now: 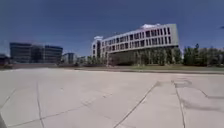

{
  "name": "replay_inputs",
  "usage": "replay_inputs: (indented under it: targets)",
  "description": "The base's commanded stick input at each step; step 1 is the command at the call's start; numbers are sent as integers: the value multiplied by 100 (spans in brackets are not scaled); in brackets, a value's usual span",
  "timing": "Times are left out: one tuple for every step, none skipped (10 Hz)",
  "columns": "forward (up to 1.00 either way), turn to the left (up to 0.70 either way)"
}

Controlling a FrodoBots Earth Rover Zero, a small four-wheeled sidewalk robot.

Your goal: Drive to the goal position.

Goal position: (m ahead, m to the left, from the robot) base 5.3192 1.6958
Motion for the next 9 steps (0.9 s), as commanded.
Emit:
replay_inputs:
  targets:
    - [70, 35]
    - [70, 35]
    - [70, 35]
    - [70, 35]
    - [70, 35]
    - [70, 35]
    - [70, 35]
    - [70, 1]
    - [70, 2]
